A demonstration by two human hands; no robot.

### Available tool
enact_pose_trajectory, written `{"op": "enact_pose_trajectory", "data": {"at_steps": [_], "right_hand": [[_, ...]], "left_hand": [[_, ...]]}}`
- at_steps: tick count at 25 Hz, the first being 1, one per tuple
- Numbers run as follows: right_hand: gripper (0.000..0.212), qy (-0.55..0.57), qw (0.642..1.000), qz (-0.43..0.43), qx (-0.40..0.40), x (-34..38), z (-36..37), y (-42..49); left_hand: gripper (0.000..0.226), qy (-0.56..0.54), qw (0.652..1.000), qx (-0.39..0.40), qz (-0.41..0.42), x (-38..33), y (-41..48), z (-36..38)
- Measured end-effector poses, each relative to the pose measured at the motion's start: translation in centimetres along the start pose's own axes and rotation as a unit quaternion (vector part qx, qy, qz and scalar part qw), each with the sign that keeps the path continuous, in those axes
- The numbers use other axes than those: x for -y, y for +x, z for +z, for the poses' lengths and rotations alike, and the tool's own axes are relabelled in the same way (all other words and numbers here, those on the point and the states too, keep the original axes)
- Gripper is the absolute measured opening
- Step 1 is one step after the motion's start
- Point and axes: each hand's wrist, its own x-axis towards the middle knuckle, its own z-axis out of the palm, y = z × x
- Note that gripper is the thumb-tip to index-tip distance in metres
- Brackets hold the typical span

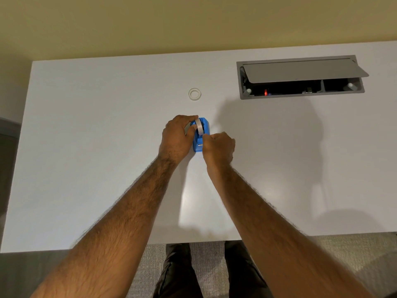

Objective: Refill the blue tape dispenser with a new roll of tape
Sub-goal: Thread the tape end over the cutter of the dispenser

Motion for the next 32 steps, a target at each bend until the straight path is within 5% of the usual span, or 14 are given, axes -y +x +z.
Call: {"op": "enact_pose_trajectory", "data": {"at_steps": [5,21,32], "right_hand": [[0.06,-0.004,0.999,0.017,0.031,1.0,0.5,0.2],[0.022,0.052,0.998,0.014,0.026,1.4,0.6,-0.1],[0.037,0.062,0.998,0.015,0.015,1.5,0.3,-1.0]], "left_hand": [[0.031,-0.005,1.0,-0.006,0.013,-0.3,0.0,-0.1],[0.047,0.03,0.998,0.049,0.016,0.6,-0.4,-0.5],[0.042,0.05,0.998,0.026,0.017,0.1,-0.5,-0.3]]}}
